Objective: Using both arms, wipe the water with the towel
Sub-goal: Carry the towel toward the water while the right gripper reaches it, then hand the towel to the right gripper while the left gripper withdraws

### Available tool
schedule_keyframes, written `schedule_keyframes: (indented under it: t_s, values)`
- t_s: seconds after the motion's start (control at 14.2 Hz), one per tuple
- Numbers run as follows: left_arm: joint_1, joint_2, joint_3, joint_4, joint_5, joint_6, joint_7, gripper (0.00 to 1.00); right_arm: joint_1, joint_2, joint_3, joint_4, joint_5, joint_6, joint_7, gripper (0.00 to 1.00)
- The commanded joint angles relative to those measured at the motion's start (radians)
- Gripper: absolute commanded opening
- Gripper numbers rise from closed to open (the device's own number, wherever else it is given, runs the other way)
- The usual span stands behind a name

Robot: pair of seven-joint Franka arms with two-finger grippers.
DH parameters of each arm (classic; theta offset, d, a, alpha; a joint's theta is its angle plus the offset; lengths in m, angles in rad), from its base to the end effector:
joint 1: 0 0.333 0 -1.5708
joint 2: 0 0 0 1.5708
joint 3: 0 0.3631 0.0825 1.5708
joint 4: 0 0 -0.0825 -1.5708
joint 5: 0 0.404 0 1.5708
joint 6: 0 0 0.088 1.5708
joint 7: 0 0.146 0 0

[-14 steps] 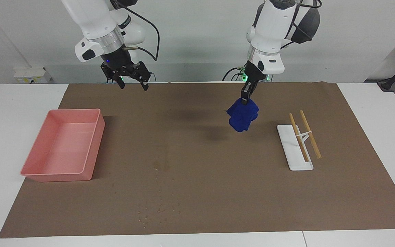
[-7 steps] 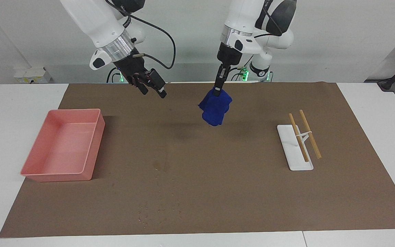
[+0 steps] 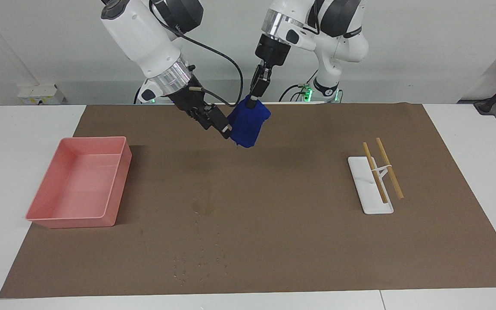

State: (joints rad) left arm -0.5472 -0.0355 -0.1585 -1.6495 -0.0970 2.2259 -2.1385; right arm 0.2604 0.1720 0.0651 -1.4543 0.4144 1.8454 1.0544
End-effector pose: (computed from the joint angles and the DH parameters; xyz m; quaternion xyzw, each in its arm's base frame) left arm 0.4765 -0.4165 0.6948 0.7081 0.6375 0.0022 0.3037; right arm 0.6206 0.2549 0.6238 -0.8953 0.3788 0.0500 0.2288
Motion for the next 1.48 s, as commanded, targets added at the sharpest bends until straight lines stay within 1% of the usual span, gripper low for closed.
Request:
schedule_keyframes:
  t_s: [0.0,0.07,0.21,0.35,0.56,0.63,0.7,0.78,0.99,1.13,1.27,1.34,1.41]
  values:
    - [-0.008,0.014,0.008,0.053,-0.007,0.014,-0.101,0.09,0.022,0.011,0.001,0.012,0.03,-0.026,0.111,0.99]
    - [-0.008,0.016,0.008,0.053,-0.007,0.049,-0.115,0.09,0.028,0.012,0.001,0.012,0.055,-0.023,0.168,0.99]
    - [-0.004,0.02,0.008,0.053,-0.007,0.113,-0.144,0.09,0.028,0.012,0.001,0.009,0.089,-0.032,0.208,0.99]
    - [0.006,0.022,0.008,0.051,-0.006,0.118,-0.188,0.09,0.028,0.009,0.001,0.009,0.153,-0.048,0.231,0.99]
    - [0.009,0.022,0.01,0.048,-0.004,0.118,-0.193,0.1,0.03,0.011,0.001,0.011,0.161,-0.041,0.303,0.99]
    - [0.009,0.022,0.011,0.048,-0.003,0.118,-0.192,0.11,0.03,0.011,0.001,0.011,0.162,-0.035,0.305,0.95]
    - [0.012,0.022,0.013,0.047,-0.003,0.118,-0.192,0.12,0.03,0.011,0.001,0.011,0.182,-0.029,0.309,0.82]
    - [0.012,0.022,0.013,0.048,-0.003,0.118,-0.192,0.12,0.03,0.011,0.001,0.012,0.214,-0.02,0.32,0.74]
    - [0.012,0.022,0.013,0.048,-0.006,0.118,-0.193,0.12,0.049,0.011,0.001,0.009,0.222,0.029,0.361,0.74]
    - [0.012,0.022,0.013,0.05,-0.006,0.118,-0.193,0.12,0.066,0.004,0.001,-0.014,0.222,0.075,0.371,0.73]
    - [0.01,0.022,0.013,0.051,-0.006,0.118,-0.193,0.12,0.08,0.004,0.001,-0.021,0.221,0.103,0.384,0.61]
    - [0.01,0.022,0.013,0.051,-0.007,0.118,-0.193,0.12,0.08,0.003,0.001,-0.023,0.221,0.101,0.384,0.51]
    - [0.01,0.022,0.013,0.053,-0.007,0.118,-0.193,0.12,0.079,0.004,0.001,-0.023,0.219,0.1,0.383,0.24]
